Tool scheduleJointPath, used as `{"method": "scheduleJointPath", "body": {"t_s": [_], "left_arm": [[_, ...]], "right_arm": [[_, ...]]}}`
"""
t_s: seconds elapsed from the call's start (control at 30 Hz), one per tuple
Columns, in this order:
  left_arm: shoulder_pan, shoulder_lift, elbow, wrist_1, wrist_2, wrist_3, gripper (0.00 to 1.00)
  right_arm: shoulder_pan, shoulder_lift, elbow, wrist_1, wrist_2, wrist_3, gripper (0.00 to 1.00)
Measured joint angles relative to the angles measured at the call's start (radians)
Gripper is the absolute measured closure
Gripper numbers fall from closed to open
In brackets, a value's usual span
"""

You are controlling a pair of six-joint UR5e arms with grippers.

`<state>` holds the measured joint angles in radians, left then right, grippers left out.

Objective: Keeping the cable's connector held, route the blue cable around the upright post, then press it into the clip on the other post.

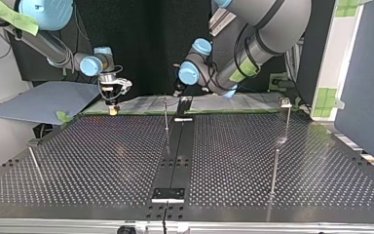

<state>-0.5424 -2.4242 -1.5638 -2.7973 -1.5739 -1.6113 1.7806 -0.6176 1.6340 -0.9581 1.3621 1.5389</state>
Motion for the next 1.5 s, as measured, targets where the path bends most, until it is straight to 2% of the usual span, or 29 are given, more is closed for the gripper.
{"method": "scheduleJointPath", "body": {"t_s": [0.13,0.37,0.5,1.03,1.23,1.5], "left_arm": [[-0.009,0.0,-0.001,0.033,0.002,-0.01,0.0],[-0.022,0.0,-0.002,0.101,0.001,-0.06,0.0],[-0.026,0.0,-0.002,0.135,0.001,-0.069,0.0],[-0.041,0.0,-0.002,0.14,-0.015,-0.077,0.0],[-0.05,0.015,-0.015,0.129,-0.059,-0.05,0.0],[-0.062,0.089,-0.087,0.174,-0.117,-0.04,0.0]], "right_arm": [[0.001,0.0,0.0,0.002,0.0,0.0,1.0],[0.001,0.0,-0.001,0.004,0.0,0.0,1.0],[0.001,0.0,-0.001,0.004,0.0,0.0,1.0],[0.001,0.0,-0.002,0.007,0.0,0.0,1.0],[0.002,0.0,-0.002,0.008,0.0,0.0,1.0],[0.005,0.0,-0.002,0.015,0.0,0.0,1.0]]}}
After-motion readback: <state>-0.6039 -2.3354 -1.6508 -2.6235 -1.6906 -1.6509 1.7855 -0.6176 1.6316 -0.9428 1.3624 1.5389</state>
